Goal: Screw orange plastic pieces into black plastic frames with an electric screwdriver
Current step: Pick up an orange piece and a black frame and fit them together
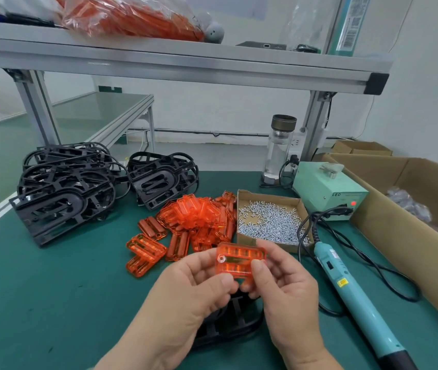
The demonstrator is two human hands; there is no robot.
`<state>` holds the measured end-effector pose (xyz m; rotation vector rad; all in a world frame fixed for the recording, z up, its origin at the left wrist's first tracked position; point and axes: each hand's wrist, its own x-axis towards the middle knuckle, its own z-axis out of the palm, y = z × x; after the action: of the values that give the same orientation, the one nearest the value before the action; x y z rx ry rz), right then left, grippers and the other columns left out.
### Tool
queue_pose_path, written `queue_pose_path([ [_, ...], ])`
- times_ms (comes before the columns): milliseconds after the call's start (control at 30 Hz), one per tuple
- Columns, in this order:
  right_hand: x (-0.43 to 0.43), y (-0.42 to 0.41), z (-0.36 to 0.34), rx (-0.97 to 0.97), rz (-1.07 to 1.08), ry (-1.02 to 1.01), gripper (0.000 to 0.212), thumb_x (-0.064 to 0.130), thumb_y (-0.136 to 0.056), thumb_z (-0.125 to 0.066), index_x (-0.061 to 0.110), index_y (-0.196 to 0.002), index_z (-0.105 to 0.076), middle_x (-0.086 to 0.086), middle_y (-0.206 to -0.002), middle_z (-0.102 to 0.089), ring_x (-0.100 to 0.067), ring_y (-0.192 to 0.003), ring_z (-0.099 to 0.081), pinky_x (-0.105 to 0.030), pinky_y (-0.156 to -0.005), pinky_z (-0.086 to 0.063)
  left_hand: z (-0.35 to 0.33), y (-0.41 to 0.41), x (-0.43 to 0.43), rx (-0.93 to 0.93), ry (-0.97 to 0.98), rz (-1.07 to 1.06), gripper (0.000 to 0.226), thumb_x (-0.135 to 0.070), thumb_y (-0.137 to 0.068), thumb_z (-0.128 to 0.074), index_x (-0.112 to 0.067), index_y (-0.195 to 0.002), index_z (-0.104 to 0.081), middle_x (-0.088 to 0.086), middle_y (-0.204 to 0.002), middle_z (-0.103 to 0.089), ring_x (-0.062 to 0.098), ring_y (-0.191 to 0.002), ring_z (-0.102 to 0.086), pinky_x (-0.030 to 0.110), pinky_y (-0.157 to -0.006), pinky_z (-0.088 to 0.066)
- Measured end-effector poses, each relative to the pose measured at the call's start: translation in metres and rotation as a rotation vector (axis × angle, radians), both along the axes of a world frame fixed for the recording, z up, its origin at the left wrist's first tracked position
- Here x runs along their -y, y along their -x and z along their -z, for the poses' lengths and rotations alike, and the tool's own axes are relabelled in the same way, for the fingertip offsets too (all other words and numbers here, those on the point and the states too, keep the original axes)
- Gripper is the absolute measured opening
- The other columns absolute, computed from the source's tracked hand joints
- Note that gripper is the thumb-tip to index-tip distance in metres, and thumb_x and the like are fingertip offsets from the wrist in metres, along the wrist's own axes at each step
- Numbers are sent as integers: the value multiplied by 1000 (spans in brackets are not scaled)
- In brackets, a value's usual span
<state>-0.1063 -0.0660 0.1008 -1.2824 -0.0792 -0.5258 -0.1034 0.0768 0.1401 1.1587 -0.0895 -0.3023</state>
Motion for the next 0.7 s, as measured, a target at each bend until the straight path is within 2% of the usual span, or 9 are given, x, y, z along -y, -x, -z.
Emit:
queue_pose_path([
  [133,0,5,-1,20,0,31,30,15,-74,-67,12,-104,-68,-8,-63,-69,-11,-45,-59,-18,-44,-47,3,-1,11,-73,55,-94,26,-10,-69,-67,-1,-94,-68,12,-72,-67,10,-57,-62,18,-49,-50],
  [200,0,6,0,49,-4,49,26,9,-79,-74,11,-104,-68,-7,-63,-69,-11,-46,-60,-17,-46,-48,4,-1,11,-100,111,-122,29,-16,-65,-67,0,-90,-69,12,-72,-67,10,-56,-61,18,-47,-50],
  [267,0,7,1,71,3,77,26,9,-78,-73,12,-104,-69,-5,-64,-70,-9,-48,-62,-16,-48,-49,4,1,12,-118,129,-119,22,-18,-72,-65,-3,-85,-73,13,-76,-69,12,-58,-63,19,-47,-51],
  [400,0,5,6,62,95,164,22,34,-77,-67,21,-93,-77,-2,-76,-74,-7,-58,-64,-16,-59,-51,-3,-5,5,-103,25,-237,22,-8,-93,-50,-13,-89,-71,11,-77,-72,15,-59,-65,24,-47,-52],
  [467,5,-2,11,-33,213,253,13,27,-85,-70,31,-97,-72,9,-87,-74,-4,-69,-64,-13,-68,-50,-6,-19,-13,51,-245,-324,29,-8,-95,-50,-25,-90,-73,4,-74,-72,16,-60,-63,35,-57,-56],
  [500,8,-5,14,-88,262,334,17,21,-88,-70,35,-100,-70,17,-90,-71,-3,-70,-62,-11,-69,-47,-8,-27,-24,156,-444,-333,30,-9,-95,-52,-31,-93,-73,0,-73,-71,15,-62,-60,36,-65,-57],
  [533,11,-8,16,-146,287,403,22,19,-90,-68,36,-102,-68,22,-90,-67,-3,-69,-58,-8,-68,-44,-10,-34,-35,263,-642,-316,29,-10,-93,-55,-33,-96,-72,-4,-70,-68,11,-60,-57,32,-68,-54],
  [600,13,-11,18,-251,280,490,23,23,-89,-66,36,-107,-65,25,-89,-63,-4,-67,-53,-7,-66,-41,-12,-42,-49,434,-946,-241,23,-13,-88,-62,-33,-96,-69,-10,-65,-65,-1,-54,-54,12,-59,-45],
  [700,14,-12,19,-351,252,631,27,32,-87,-64,43,-112,-59,24,-96,-62,0,-77,-51,-5,-69,-37,-15,-44,-50,576,-1248,-82,15,-25,-83,-69,-37,-76,-63,-19,-68,-64,-9,-64,-56,5,-59,-38],
])
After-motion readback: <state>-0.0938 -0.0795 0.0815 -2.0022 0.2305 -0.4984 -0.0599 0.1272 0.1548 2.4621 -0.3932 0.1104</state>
